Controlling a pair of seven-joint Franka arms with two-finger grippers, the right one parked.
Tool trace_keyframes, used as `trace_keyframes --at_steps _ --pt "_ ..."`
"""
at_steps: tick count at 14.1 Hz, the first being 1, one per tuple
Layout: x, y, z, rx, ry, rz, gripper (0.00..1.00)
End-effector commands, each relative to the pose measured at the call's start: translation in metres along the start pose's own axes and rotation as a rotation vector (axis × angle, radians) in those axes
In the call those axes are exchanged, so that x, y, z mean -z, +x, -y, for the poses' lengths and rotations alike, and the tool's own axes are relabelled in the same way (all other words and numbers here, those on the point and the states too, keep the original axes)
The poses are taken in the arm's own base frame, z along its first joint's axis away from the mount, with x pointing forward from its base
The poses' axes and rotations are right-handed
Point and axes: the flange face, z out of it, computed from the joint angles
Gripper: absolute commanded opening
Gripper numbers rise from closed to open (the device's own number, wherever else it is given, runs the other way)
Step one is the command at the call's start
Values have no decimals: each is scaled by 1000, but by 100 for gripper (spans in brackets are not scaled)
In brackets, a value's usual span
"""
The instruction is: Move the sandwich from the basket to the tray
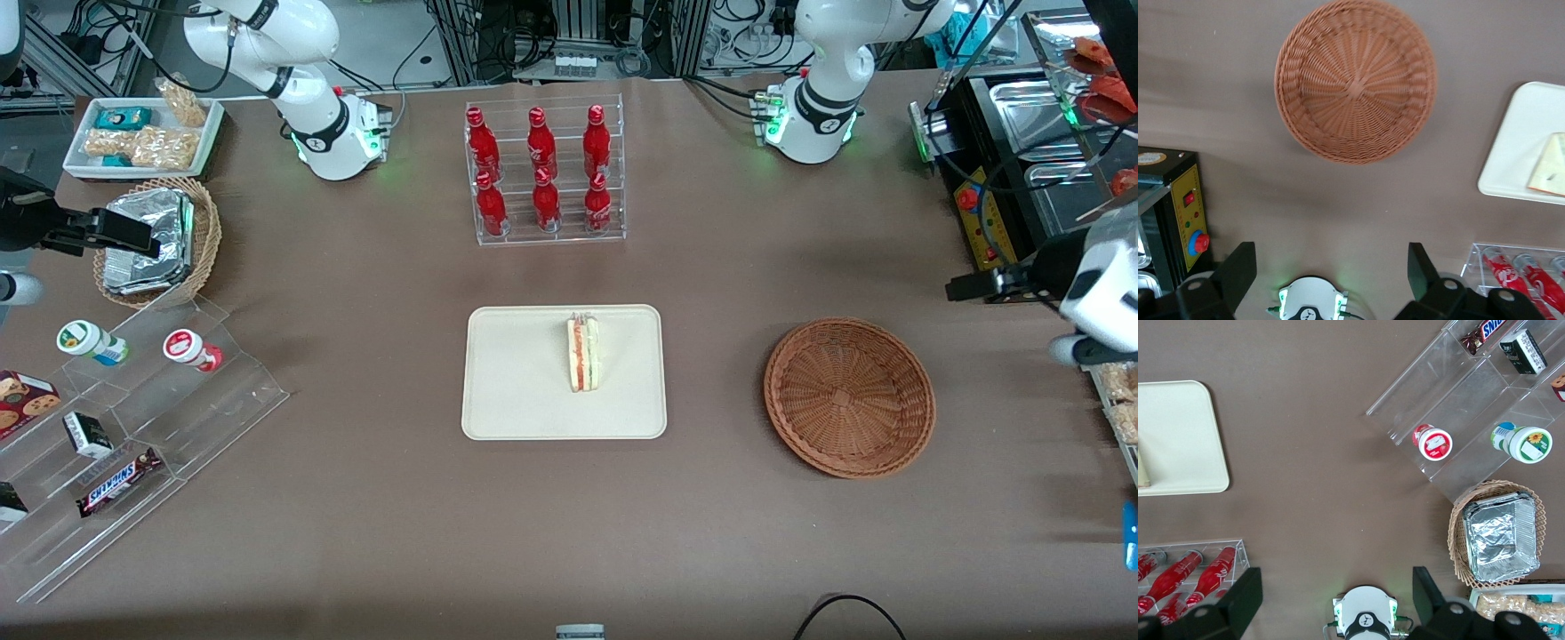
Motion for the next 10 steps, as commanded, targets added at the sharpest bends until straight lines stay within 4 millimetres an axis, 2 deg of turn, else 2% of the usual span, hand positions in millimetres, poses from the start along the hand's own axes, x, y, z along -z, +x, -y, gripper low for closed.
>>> trace_keyframes --at_steps 1,3,5,10 --pt "28 -28 -4 0 -40 -5 100" --pt "13 -41 1 8 -5 63 100" --pt "1 -55 0 12 9 -13 100" --pt "4 -62 0 -3 40 -50 100"
